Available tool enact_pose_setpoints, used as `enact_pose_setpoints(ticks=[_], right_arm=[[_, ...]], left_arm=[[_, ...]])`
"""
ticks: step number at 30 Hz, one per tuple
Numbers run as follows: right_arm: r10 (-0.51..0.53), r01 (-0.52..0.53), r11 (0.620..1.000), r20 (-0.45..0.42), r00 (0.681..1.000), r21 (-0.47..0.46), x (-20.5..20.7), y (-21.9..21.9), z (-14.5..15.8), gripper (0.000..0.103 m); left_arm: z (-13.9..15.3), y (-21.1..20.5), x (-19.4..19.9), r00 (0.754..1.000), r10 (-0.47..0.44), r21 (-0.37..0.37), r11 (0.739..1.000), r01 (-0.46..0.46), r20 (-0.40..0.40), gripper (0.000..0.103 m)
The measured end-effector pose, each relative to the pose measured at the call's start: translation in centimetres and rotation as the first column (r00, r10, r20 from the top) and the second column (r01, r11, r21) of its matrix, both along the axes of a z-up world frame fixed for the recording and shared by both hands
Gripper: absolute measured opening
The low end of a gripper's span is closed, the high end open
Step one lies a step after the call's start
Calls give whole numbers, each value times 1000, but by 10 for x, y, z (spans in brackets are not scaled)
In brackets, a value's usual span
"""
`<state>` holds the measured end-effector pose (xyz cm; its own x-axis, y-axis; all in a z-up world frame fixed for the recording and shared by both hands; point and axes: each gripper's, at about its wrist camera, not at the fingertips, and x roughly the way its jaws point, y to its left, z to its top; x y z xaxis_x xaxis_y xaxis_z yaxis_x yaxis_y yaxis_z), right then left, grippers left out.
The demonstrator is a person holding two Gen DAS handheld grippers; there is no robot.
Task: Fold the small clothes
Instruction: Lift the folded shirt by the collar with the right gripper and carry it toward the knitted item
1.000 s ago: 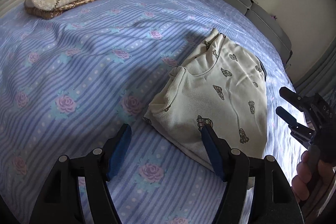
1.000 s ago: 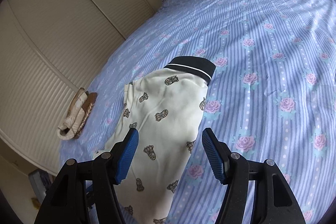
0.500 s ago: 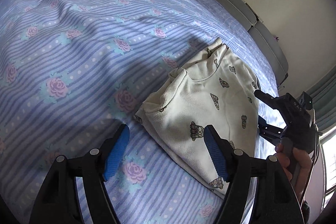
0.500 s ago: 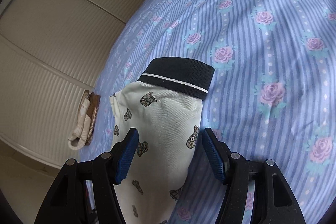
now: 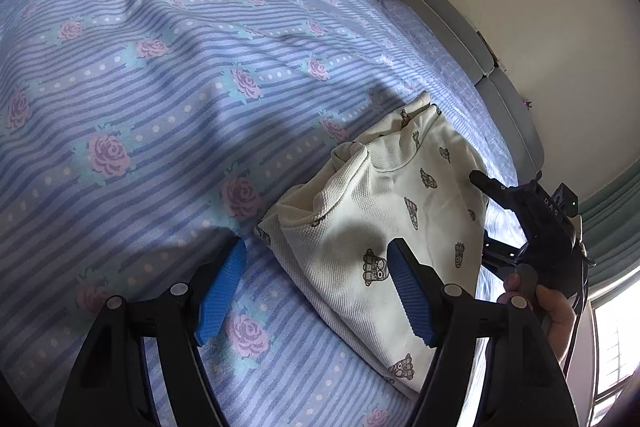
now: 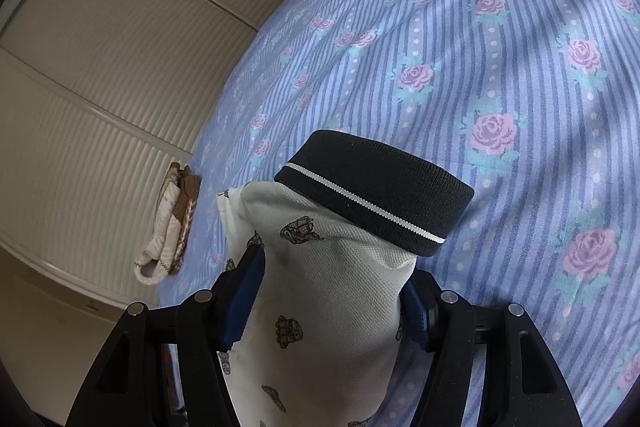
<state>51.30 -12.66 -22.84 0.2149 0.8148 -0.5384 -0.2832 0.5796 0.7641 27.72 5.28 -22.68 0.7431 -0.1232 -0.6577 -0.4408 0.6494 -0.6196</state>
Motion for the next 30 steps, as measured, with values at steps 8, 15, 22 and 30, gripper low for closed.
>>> enact_pose_setpoints(ticks=[8,15,22,30], right_arm=[[-28,28,1000,-28,999,-4,3,-13,-5,42],[-29,31,999,-44,999,39,-3,-16,-7,24],[-86,87,995,-21,996,41,-16,-28,13,18],[-94,93,995,46,995,28,-35,-18,69,18]], left_arm=[[-3,1,8,1000,0,-14,1000,0,13,49],[-1,2,15,997,-63,-41,997,65,39,14],[17,11,12,990,-118,-37,992,121,76,11],[58,48,0,983,-127,-45,990,133,129,11]])
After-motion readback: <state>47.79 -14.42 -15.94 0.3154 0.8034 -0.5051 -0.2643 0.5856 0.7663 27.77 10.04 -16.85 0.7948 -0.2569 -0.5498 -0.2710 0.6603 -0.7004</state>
